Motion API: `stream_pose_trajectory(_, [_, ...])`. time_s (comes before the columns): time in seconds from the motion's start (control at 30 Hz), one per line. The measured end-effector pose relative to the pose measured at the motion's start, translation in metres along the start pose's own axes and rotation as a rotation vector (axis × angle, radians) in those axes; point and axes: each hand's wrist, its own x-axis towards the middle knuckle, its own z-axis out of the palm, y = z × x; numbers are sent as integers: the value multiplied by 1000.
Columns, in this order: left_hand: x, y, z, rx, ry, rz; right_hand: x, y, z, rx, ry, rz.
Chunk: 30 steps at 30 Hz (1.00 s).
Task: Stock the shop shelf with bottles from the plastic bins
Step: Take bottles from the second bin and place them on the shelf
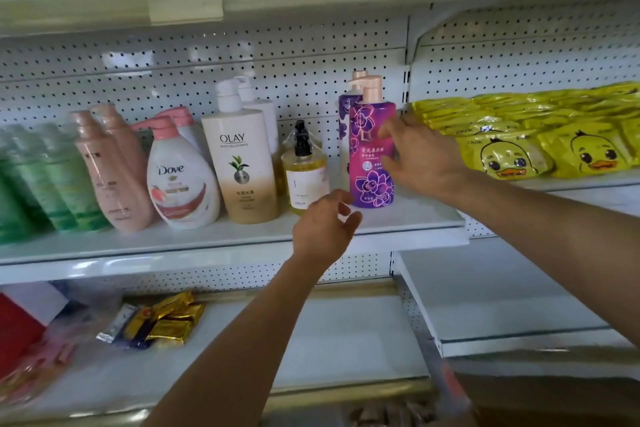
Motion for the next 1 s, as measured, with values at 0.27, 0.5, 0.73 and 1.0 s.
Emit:
stream_pose_trajectory(0.27, [-83,-43,-24,59,-104,-100,-82,-36,20,2,-171,-43])
stream_pose_trajectory(0.5, [-162,-98,-1,39,-299,-209,-163,-73,71,38,-487,-33])
stream_pose_trajectory(0.73, [-246,-162,63,-11,-512,-283,-255,-87,171,134,-841,-18])
stream_pose_trajectory(1.0, [-312,-221,156,-105,-723,-461,-354,-80,286,165,-1089,7])
